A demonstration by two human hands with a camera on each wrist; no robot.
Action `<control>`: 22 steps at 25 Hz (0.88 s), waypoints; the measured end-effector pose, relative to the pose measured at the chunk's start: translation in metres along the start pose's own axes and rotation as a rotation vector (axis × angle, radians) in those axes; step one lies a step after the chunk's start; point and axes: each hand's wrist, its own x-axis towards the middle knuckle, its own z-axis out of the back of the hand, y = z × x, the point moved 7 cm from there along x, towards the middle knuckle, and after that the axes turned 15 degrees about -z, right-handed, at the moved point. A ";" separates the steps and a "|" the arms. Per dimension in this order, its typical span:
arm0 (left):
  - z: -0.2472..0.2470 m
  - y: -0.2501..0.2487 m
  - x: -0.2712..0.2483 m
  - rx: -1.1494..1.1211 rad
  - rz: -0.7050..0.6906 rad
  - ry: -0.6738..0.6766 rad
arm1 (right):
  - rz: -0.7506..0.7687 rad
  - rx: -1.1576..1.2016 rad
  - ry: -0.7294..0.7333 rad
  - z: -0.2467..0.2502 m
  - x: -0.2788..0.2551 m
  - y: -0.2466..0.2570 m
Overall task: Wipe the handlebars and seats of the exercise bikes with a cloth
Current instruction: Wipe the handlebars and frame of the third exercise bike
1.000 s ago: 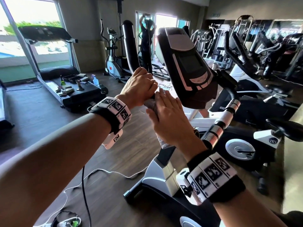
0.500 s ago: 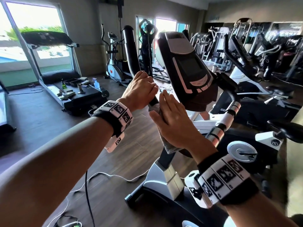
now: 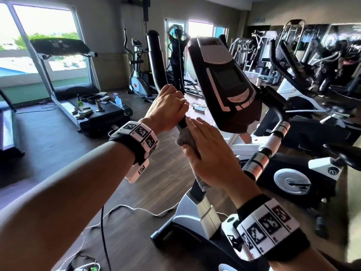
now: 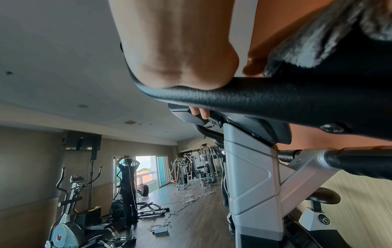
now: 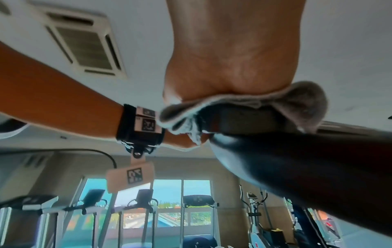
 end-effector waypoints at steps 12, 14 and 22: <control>-0.003 0.005 0.000 -0.045 0.027 0.018 | -0.160 0.727 -0.177 0.033 -0.073 -0.057; -0.003 0.005 0.001 -0.056 0.030 -0.003 | -0.406 0.733 -0.290 0.036 -0.069 -0.077; -0.007 0.008 -0.001 -0.073 0.072 -0.022 | -0.595 0.129 -0.144 -0.021 -0.095 -0.052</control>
